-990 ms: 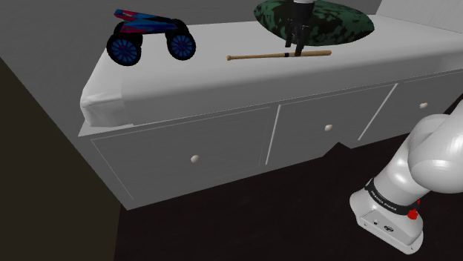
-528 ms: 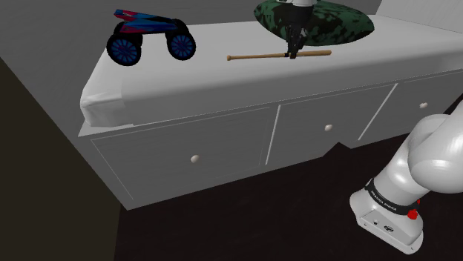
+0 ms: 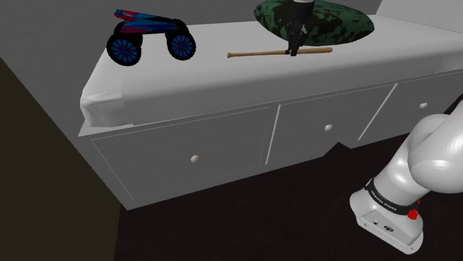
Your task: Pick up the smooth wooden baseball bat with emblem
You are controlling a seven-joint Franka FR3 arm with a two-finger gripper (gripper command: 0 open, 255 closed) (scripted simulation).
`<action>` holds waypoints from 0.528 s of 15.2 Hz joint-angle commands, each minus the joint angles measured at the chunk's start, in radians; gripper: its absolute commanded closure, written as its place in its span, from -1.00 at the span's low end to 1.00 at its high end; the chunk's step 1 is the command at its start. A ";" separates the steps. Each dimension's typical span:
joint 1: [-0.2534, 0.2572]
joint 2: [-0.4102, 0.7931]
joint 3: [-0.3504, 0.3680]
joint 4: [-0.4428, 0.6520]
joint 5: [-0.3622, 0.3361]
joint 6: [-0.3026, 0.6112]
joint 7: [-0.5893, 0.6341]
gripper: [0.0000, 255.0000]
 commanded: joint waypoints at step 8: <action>0.001 0.023 -0.001 0.147 0.006 -0.124 -0.008 1.00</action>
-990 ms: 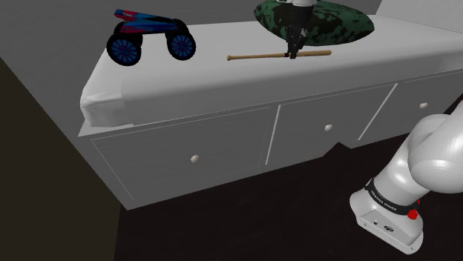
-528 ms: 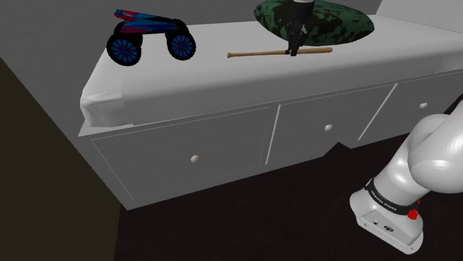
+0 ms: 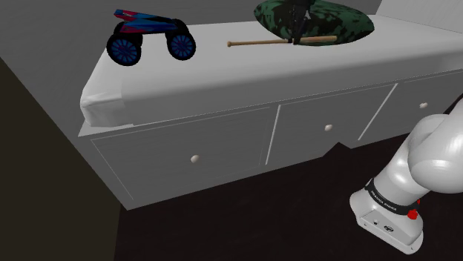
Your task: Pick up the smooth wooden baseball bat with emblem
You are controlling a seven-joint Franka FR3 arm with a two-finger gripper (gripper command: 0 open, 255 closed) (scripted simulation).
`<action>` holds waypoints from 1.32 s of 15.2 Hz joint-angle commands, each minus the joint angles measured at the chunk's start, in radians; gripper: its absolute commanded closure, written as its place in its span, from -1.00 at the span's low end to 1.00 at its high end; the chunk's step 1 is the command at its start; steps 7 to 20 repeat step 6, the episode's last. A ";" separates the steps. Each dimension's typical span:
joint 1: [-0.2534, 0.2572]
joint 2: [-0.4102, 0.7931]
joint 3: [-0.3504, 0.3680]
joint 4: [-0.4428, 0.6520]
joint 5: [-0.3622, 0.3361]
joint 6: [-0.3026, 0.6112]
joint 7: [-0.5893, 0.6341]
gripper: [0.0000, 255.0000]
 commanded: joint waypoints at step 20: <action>0.000 0.022 -0.001 0.095 0.005 -0.074 -0.005 1.00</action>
